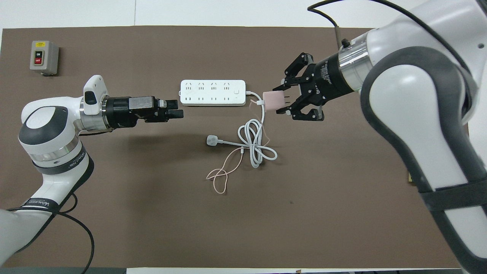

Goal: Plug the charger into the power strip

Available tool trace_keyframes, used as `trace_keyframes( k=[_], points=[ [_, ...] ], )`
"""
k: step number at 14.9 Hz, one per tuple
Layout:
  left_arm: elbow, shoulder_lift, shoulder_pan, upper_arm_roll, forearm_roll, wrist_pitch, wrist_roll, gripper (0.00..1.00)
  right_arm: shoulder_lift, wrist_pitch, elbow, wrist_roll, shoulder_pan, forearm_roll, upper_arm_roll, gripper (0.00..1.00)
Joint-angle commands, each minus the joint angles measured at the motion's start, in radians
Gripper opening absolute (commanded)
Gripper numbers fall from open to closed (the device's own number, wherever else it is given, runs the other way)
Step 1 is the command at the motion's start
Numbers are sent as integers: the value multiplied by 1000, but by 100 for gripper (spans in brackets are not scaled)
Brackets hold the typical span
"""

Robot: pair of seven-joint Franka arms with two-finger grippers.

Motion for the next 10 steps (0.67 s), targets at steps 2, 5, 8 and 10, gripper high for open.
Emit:
trace_keyframes(
  k=[2,5,8,10],
  points=[
    [-48,-40,-67,9,-134,0,-57,100,21,61,28,62,59,19,-2,0],
    [-45,-46,-72,-17,-172,-34,-152,100,24,128,15,105,101,18,-2,0],
    [-27,-81,-89,-36,-173,22,-171,100,34,162,15,128,107,19,-2,0],
    [-18,-101,-112,-42,-173,58,-194,100,36,175,15,140,108,18,-2,0]
  ],
)
